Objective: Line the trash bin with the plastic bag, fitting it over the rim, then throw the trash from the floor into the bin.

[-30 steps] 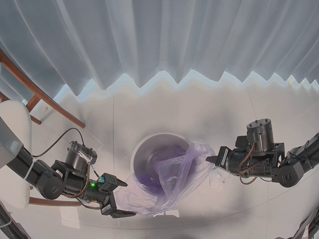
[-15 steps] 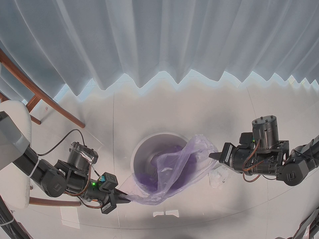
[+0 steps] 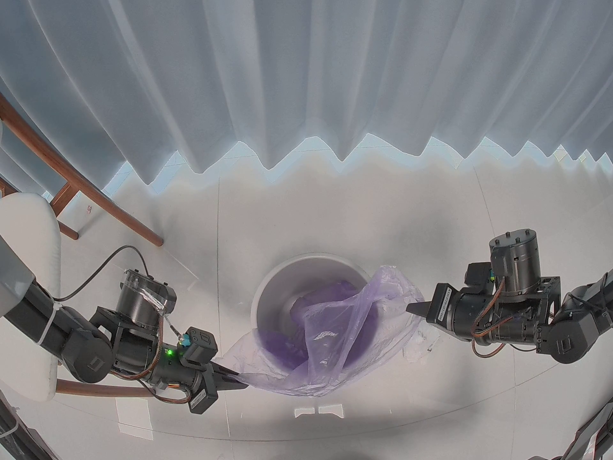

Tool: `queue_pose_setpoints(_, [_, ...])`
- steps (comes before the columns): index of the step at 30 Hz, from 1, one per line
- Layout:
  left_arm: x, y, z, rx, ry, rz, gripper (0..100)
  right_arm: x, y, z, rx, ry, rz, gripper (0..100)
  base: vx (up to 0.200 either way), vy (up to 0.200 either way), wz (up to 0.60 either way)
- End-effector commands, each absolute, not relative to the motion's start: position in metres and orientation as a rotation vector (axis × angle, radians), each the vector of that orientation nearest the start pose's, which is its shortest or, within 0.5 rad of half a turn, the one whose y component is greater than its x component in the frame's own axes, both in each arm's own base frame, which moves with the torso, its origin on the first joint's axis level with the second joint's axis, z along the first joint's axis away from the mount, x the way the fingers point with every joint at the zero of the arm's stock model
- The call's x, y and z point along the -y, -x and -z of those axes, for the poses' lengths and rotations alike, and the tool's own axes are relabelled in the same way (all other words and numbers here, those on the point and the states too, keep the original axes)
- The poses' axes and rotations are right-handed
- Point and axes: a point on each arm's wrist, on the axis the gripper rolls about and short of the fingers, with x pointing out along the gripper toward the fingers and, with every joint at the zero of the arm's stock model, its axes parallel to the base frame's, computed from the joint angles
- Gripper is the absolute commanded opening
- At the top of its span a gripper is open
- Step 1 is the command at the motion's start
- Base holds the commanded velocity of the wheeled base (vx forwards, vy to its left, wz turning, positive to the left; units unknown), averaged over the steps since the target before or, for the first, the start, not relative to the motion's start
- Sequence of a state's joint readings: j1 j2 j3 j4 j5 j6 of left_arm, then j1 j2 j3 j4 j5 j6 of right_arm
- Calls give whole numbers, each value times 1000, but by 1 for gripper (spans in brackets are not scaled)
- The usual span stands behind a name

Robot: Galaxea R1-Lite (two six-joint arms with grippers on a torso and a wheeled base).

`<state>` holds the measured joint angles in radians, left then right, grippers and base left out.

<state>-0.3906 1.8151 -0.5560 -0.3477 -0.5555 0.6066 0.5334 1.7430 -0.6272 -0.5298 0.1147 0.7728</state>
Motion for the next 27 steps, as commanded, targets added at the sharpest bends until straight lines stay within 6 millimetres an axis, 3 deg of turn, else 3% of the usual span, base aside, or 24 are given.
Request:
queue_pose_setpoints(1, [107, -224, -73, -662, -379, 1126, 0, -146, -240, -114, -794, -597, -369, 0, 0, 0, 0])
queue_pose_setpoints(8, [97, -205, -96, -691, -153, 1093, 0, -144, -239, -112, -801, -591, -365, 0, 0, 0, 0])
queue_pose_setpoints(13, [87, -177, -102, -837, 146, 984, 0, -143, -238, -105, -821, -571, -354, 0, 0, 0, 0])
queue_pose_setpoints(18, [90, -167, -117, -898, 392, 910, 0, -142, -242, -100, -822, -547, -352, 0, 0, 0, 0])
queue_pose_setpoints(27, [79, -140, -129, -872, 494, 895, 0, -136, -253, -94, -816, -526, -329, 0, 0, 0, 0])
